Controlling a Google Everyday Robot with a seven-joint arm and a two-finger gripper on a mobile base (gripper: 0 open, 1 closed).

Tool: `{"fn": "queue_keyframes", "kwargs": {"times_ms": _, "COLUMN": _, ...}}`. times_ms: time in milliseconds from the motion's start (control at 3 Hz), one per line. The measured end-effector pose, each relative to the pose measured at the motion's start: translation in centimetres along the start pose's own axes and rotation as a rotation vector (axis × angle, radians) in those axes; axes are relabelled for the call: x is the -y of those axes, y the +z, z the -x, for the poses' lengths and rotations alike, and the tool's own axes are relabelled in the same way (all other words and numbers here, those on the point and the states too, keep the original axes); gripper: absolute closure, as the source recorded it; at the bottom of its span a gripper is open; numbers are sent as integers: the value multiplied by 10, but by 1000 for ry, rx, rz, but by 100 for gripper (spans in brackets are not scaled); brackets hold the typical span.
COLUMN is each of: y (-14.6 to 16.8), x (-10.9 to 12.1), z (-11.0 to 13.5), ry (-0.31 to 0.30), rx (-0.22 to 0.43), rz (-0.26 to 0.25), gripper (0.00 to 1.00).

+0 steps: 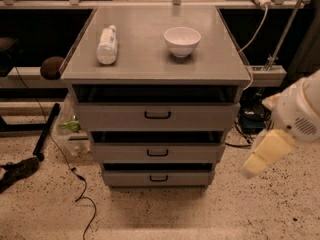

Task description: Open bottom drawer

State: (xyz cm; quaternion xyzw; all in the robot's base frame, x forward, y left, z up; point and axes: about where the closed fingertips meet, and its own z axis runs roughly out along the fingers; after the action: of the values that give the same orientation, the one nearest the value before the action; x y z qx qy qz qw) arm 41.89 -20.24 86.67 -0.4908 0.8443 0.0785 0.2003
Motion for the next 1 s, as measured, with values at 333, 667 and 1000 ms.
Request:
{"fn": "queue_keyframes", "kwargs": {"times_ms": 333, "y": 50, "x": -30, "z": -18, "ry": 81, "rx": 104, "rz": 36, "gripper": 0}}
{"fn": "queue_keyframes", "kwargs": {"times_ms": 667, "y": 59, "x": -27, "z": -21, "ry": 111, "rx": 133, "rz": -1, "gripper": 0}}
{"fn": "queue_keyframes", "kwargs": {"times_ms": 1000, "y": 59, "x": -26, "z": -20, "ry": 109, "rx": 133, "rz": -2, "gripper": 0}}
